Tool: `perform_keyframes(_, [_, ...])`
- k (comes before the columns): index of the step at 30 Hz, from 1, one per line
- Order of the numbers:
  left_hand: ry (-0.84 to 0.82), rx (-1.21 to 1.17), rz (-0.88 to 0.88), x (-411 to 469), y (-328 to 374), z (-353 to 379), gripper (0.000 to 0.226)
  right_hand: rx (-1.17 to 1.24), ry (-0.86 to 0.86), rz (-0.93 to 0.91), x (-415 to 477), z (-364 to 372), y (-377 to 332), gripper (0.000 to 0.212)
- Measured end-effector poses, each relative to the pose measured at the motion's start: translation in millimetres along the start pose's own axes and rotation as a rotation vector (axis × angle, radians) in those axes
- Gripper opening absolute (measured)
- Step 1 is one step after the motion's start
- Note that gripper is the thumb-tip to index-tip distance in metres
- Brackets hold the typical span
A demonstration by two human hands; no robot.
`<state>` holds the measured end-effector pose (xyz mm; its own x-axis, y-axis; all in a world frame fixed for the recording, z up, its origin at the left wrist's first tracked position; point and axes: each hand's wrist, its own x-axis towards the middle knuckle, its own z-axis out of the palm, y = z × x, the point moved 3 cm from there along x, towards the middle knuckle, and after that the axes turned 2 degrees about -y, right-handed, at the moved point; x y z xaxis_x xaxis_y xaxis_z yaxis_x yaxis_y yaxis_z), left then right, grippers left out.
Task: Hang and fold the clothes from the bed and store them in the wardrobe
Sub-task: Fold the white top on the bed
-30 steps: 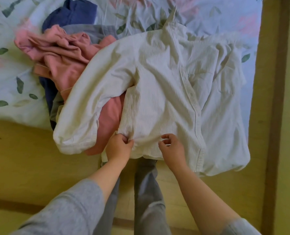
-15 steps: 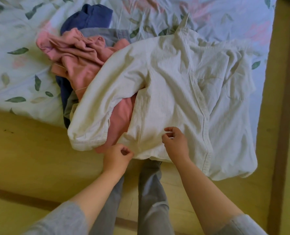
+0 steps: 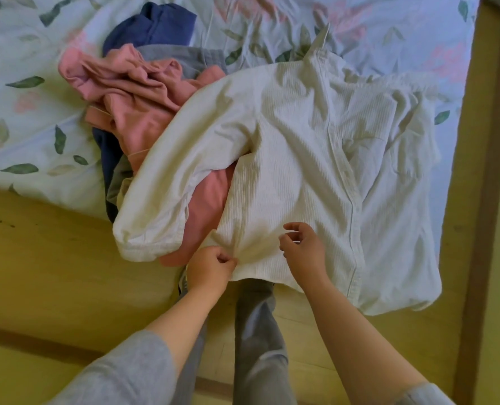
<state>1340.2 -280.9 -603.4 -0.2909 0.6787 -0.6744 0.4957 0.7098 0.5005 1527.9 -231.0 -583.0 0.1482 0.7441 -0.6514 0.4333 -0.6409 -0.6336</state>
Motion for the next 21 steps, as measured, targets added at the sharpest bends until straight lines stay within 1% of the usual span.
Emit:
perform_keyframes(2, [-0.011, -0.025, 0.046, -7.6, -4.4, -11.6, 0.023, 0.006, -0.009, -0.023, 1.0, 4.0, -10.1, 0.023])
perform_keyframes(5, [-0.025, -0.033, 0.102, -18.2, -11.2, -29.4, 0.025, -0.002, 0.001, -0.075, 5.6, 11.8, -33.3, 0.024])
perform_keyframes(7, [-0.006, -0.046, 0.103, -23.3, -16.3, -42.7, 0.024, -0.016, 0.004, -0.111, 9.8, 17.0, -53.6, 0.023])
perform_keyframes(9, [0.021, -0.083, 0.09, -26.3, -20.9, -57.8, 0.019, -0.022, -0.007, -0.141, 14.7, 23.8, -76.5, 0.025])
perform_keyframes(12, [0.035, -0.104, 0.07, -27.3, -26.4, -79.2, 0.016, -0.071, -0.068, -0.16, 23.2, 43.1, -111.9, 0.03])
perform_keyframes(16, [0.004, -0.182, 0.045, -23.8, -33.8, -98.8, 0.014, -0.191, -0.08, -0.08, 41.3, 76.8, -148.0, 0.043])
perform_keyframes(19, [-0.035, -0.208, 0.064, -19.8, -43.0, -108.9, 0.016, -0.304, -0.038, -0.019, 54.5, 95.0, -160.8, 0.043])
perform_keyframes(21, [-0.046, -0.186, 0.102, -17.1, -48.5, -115.8, 0.009, -0.36, -0.017, 0.016, 60.2, 102.0, -162.2, 0.041])
